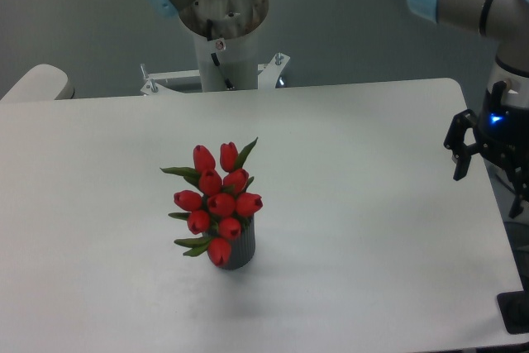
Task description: Insert the flowers into the vase
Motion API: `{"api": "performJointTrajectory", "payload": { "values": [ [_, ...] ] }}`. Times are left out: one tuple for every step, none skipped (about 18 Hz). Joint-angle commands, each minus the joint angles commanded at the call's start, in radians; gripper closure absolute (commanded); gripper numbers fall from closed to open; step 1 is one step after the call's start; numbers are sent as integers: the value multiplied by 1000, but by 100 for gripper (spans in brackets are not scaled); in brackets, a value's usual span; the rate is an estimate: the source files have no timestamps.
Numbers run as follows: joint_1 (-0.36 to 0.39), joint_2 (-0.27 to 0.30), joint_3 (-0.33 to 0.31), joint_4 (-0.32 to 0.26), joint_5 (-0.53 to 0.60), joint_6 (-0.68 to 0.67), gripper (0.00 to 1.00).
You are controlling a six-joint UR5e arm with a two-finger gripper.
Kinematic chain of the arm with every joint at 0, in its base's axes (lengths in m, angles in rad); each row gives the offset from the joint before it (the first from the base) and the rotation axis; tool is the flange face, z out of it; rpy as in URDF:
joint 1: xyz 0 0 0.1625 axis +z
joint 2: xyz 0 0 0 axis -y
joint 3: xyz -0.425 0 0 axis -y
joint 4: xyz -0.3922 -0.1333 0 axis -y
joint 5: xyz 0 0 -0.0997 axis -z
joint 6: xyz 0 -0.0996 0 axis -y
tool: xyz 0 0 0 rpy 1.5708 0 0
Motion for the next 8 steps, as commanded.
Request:
{"api": "performJointTrajectory", "payload": {
  "values": [
    [-2, 0, 0, 0, 0, 0, 0],
    [-3, 0, 0, 0, 2, -2, 0],
    [-3, 0, -2, 0, 2, -2, 0],
    [-5, 0, -2, 0, 2, -2, 0],
    [-5, 2, -5, 0, 2, -2, 0],
    [-5, 2, -6, 0, 2, -2, 0],
    [-5, 2, -6, 0, 2, -2, 0],
    [-5, 2, -8, 0, 2, -2, 0]
  ]
}}
